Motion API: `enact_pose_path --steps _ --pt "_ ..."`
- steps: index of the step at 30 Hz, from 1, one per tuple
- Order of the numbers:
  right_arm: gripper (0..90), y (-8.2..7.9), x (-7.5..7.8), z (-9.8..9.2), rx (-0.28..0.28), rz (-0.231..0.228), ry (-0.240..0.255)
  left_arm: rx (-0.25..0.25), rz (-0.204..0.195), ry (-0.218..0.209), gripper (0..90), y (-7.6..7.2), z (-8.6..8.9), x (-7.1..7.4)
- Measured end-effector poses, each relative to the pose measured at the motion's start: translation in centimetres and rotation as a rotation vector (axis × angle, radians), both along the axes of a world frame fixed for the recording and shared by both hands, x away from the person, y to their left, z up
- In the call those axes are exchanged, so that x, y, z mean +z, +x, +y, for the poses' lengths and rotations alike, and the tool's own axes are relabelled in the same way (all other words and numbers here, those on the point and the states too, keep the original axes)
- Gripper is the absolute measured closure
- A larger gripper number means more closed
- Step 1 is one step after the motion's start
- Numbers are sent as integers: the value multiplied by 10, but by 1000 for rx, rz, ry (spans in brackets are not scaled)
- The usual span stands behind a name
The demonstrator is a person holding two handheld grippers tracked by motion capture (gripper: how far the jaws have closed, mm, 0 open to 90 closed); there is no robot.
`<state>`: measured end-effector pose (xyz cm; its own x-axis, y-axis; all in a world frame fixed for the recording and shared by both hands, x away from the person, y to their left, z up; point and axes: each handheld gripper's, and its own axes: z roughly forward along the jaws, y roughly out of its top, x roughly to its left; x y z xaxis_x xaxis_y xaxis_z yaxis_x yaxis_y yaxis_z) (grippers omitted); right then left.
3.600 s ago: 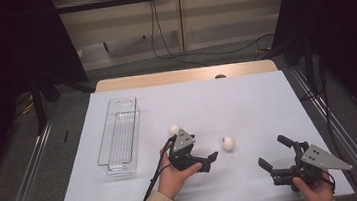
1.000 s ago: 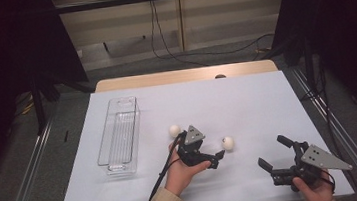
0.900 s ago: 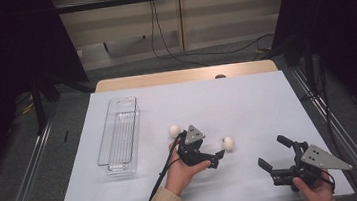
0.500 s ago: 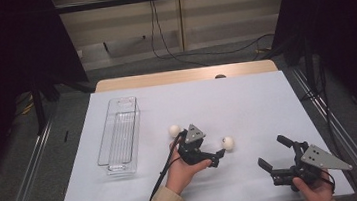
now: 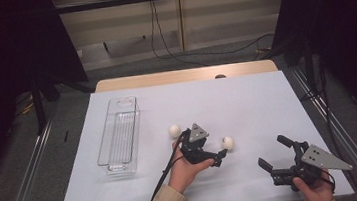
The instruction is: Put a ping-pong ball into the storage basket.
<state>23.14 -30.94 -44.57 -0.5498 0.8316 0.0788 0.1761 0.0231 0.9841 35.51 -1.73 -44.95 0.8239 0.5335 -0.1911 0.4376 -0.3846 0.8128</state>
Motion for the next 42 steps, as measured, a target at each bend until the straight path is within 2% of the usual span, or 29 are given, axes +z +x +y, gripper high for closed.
enact_pose_path --steps 42 --pt "5 0 0 0 0 -2 3 -15 8 32 40 4 -12 -2"
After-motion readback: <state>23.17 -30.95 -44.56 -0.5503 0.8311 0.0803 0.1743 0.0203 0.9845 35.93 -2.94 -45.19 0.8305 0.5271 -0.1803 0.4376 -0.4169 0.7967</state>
